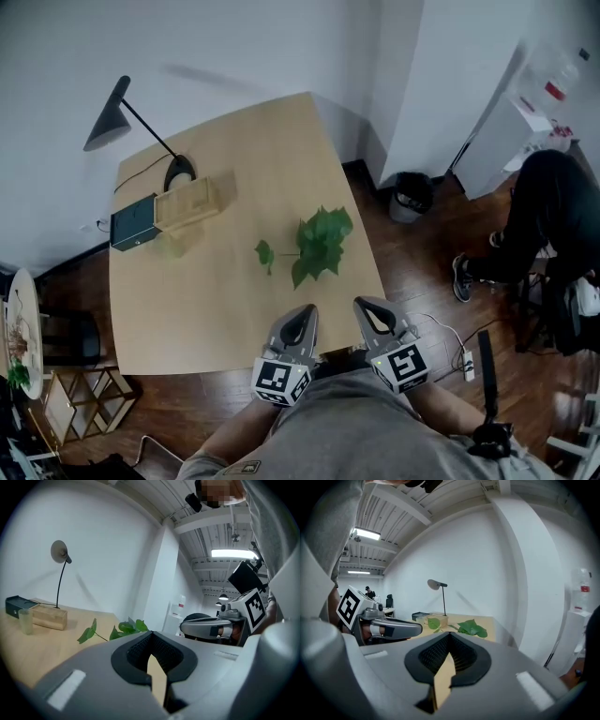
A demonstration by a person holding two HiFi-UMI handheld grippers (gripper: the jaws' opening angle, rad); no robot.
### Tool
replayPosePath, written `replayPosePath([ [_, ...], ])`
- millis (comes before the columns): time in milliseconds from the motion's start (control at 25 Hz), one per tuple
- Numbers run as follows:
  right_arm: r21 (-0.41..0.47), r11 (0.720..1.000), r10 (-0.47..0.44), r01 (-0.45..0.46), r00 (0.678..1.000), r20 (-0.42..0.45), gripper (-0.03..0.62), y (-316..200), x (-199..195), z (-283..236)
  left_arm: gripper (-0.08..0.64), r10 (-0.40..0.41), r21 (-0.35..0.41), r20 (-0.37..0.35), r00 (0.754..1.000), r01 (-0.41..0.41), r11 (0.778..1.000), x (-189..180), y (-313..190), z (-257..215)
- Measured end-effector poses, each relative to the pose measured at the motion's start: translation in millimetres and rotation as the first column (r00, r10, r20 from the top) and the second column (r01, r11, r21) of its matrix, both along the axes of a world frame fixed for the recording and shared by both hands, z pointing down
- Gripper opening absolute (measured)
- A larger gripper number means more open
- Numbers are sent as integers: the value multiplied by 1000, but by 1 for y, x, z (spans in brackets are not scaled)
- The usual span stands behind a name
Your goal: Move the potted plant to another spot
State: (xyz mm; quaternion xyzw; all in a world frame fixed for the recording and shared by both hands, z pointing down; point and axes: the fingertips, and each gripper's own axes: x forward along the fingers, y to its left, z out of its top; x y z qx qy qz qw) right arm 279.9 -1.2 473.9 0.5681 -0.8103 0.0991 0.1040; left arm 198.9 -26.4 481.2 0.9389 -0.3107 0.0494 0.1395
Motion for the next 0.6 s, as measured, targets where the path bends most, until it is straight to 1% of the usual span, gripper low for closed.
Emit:
replayPosePath([
  [160, -32, 998, -52, 52, 998, -25, 6, -12, 12, 7, -6, -43, -18, 4, 999, 43, 999, 9, -11, 5],
  [440, -55, 993, -101, 101, 995, -15, 6, -33, 25, 22, -6, -92, -35, 31, 995, 93, 995, 19, -25, 16],
  [600, -78, 989, -126, 124, 992, -16, 6, -40, 30, 37, -6, -119, -55, 54, 991, 122, 991, 21, -29, 32],
])
